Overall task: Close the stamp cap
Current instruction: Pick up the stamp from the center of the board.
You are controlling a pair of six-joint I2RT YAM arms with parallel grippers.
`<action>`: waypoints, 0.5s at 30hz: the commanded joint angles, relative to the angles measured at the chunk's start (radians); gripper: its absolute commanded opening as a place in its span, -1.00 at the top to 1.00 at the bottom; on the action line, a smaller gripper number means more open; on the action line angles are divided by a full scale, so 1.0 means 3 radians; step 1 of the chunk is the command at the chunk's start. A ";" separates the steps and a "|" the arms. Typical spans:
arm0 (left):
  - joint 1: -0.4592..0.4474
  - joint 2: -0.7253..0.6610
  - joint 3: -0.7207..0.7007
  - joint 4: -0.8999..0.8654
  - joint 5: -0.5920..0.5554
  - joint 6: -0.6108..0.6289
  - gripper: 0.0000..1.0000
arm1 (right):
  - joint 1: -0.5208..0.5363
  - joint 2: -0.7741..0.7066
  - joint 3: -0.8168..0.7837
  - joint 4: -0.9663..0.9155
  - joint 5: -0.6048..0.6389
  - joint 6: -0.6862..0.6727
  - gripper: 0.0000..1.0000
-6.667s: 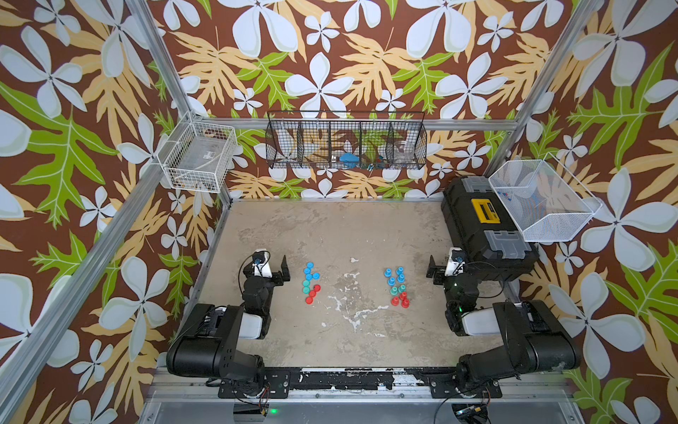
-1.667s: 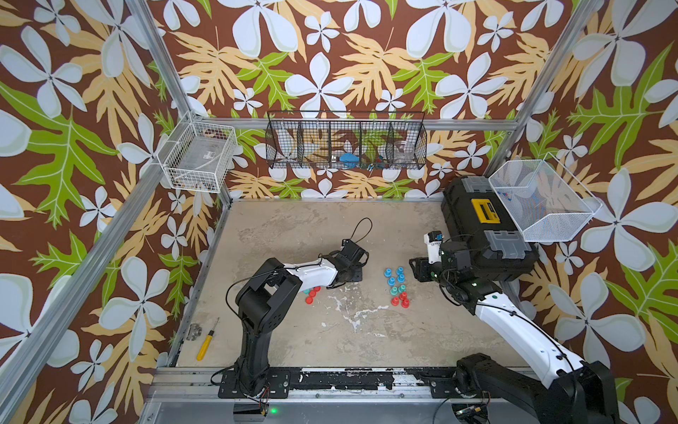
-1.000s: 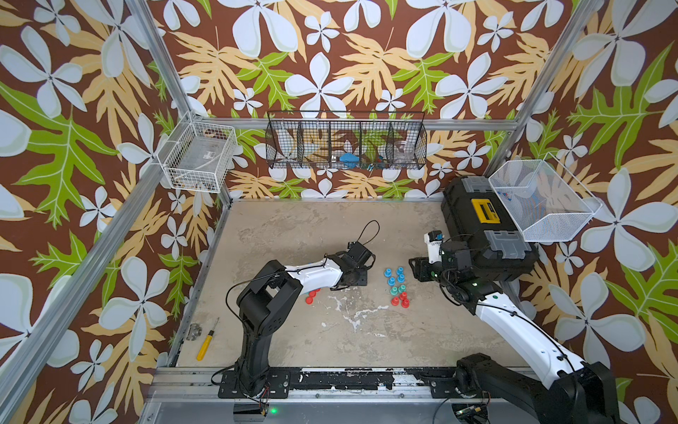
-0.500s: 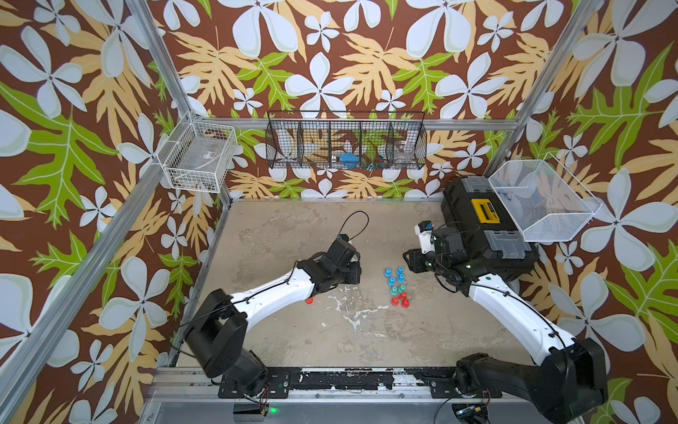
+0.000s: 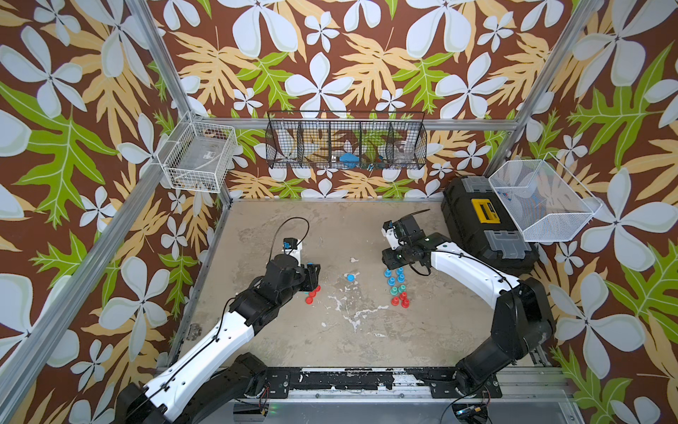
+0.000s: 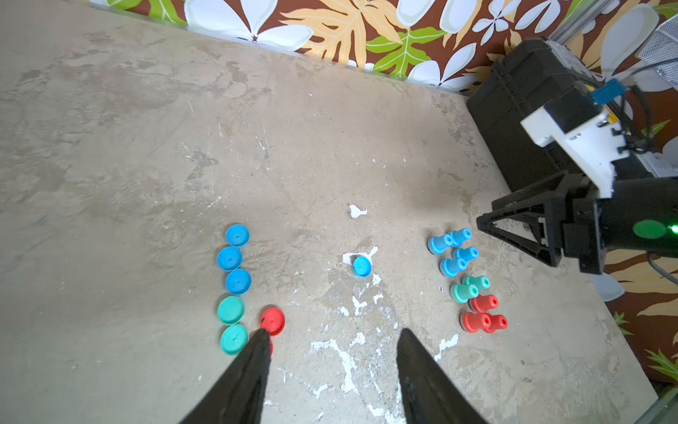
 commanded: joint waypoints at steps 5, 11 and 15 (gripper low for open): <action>0.0011 -0.0589 -0.0284 -0.0143 -0.0558 0.0025 -0.16 | 0.0023 0.0221 0.0096 -0.0166 0.0192 -0.0035 -0.02; 0.0011 -0.0564 -0.0166 -0.0345 -0.0608 0.0087 -0.15 | 0.0043 0.0346 0.0077 -0.0122 0.0173 -0.0045 0.01; 0.0011 -0.0621 -0.0145 -0.0431 -0.0666 0.0149 -0.15 | 0.0041 0.0424 0.0056 -0.0067 0.0171 -0.0052 0.03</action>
